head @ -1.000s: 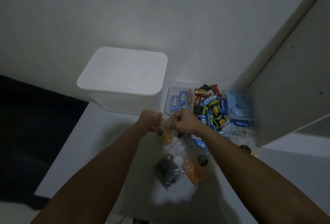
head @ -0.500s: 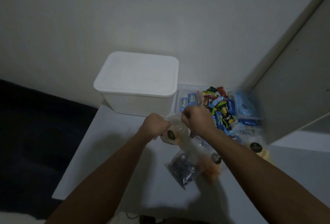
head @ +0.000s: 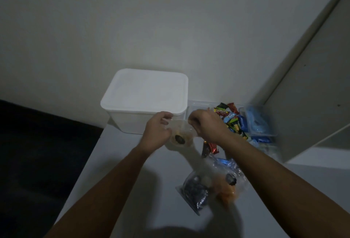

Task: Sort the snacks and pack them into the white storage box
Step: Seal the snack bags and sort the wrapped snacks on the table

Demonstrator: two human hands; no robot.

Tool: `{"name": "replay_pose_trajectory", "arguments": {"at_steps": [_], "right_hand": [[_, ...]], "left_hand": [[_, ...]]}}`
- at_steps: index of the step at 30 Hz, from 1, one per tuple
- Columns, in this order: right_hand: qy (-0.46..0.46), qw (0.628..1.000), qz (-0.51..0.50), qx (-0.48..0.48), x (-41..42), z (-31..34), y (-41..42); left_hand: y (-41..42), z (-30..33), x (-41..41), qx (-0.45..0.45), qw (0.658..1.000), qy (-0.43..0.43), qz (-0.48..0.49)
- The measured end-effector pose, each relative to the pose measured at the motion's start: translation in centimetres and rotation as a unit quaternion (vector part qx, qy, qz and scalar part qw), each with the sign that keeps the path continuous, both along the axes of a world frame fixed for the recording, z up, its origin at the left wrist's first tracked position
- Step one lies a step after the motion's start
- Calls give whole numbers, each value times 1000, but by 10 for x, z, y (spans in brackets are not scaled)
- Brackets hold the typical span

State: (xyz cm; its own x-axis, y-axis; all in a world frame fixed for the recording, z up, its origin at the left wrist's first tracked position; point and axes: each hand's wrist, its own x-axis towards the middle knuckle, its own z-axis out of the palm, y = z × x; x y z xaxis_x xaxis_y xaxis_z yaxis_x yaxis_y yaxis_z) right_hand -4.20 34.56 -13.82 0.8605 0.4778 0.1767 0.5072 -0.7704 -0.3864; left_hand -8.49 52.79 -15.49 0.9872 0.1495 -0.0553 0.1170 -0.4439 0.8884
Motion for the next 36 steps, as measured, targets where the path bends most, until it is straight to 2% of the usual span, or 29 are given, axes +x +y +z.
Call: {"name": "replay_pose_trajectory", "arguments": {"at_steps": [4,10,20,23,25,29,36], "right_hand": [[49,999,4,11,11,9,-5],[139,985,-13,104,12,18,-15],[105,987,-48,112,16,24,-21],[116,984,-45,127,20,31,-23],[124,982,-38,138,23,37,-26],[119,978,-25,170,30,53,-34],[69,973,-69,208,40,62,-40]], "left_hand": [[1,7,9,-16,999,-35,16],[-1,16,24,-2,998,-54,14],[-6,22,37,41,995,-85,-15],[-5,25,36,-17,996,-84,-19],[-5,22,32,-72,995,-45,-58],[-12,5,20,-98,983,42,-148],[-27,-14,22,-163,982,17,-91]]}}
